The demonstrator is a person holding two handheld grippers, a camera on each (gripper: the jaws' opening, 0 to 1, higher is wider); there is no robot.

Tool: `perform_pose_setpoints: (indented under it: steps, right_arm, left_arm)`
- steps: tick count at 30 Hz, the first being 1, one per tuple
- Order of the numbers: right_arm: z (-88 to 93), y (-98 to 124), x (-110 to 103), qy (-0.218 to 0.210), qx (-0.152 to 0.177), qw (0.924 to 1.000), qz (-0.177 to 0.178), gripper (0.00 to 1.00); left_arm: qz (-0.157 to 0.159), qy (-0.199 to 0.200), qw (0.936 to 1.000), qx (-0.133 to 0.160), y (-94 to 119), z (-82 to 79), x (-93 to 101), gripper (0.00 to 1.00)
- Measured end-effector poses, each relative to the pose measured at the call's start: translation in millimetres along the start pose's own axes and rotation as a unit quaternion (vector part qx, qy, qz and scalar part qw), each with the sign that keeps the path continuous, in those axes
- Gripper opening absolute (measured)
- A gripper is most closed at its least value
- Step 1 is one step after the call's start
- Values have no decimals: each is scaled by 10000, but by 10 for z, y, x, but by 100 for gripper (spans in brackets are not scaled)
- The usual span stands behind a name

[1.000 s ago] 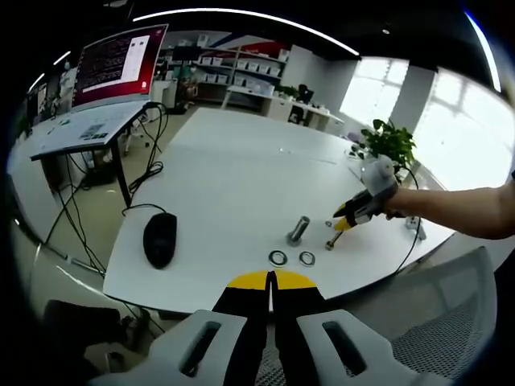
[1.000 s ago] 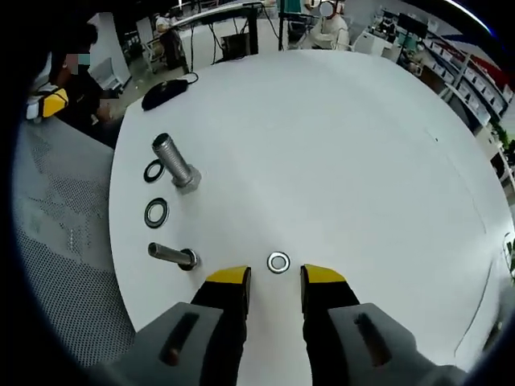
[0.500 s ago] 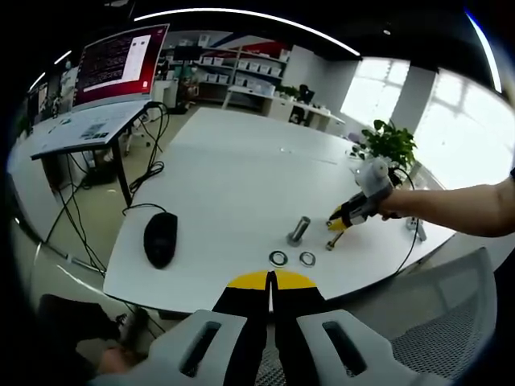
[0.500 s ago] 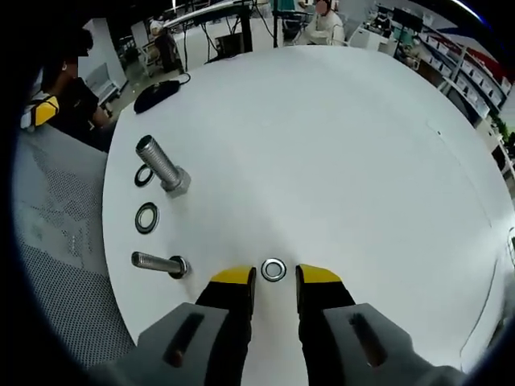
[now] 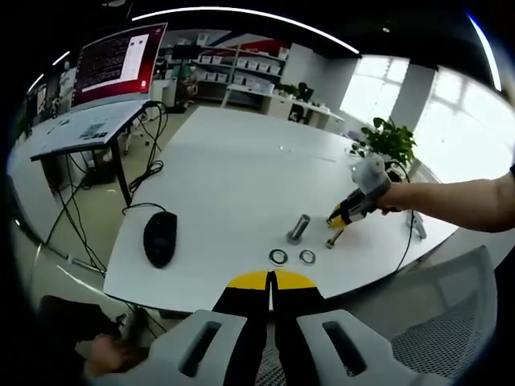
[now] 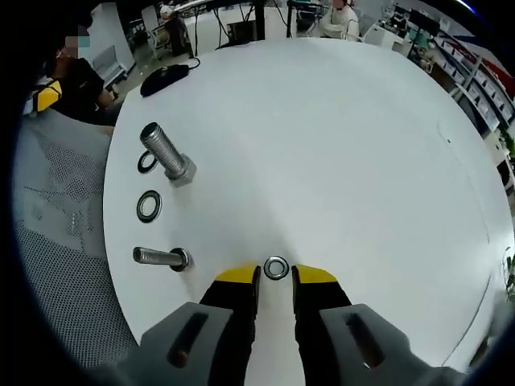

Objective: Place the washer onto the threaded stud by aligning its center hole with the stud, sliding it down to the base, and recovering from edge contact or off-axis alignment until the washer reaches the visible bottom stop.

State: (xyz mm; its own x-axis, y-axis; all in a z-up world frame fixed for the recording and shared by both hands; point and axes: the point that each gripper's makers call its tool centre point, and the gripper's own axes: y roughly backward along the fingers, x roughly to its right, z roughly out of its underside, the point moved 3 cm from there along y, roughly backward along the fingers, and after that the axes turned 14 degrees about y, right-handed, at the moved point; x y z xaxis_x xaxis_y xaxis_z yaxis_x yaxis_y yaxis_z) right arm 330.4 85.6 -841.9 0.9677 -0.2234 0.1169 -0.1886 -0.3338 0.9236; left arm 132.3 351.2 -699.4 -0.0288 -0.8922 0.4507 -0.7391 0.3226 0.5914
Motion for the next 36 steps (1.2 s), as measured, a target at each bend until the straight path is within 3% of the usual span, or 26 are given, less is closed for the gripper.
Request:
perform_pose_setpoints:
  steps: [11,21,32,36]
  right_arm:
    - [-35,54,-132,-201,13,9997,106,16]
    - [-28,46,-104,-206,-35,9997,87,16]
    - [-17,65,-110,-64,156,9998,58,17]
    - [-6,44,-59,-242,257,9994,50,17]
  left_arm:
    - [-19,35,10000,16,3,-10,-11,0]
    - [-10,42,10000,46,6,-7,28,0]
    - [1,32,10000,36,2,-9,8,0]
    - [3,32,10000,37,7,-8,25,0]
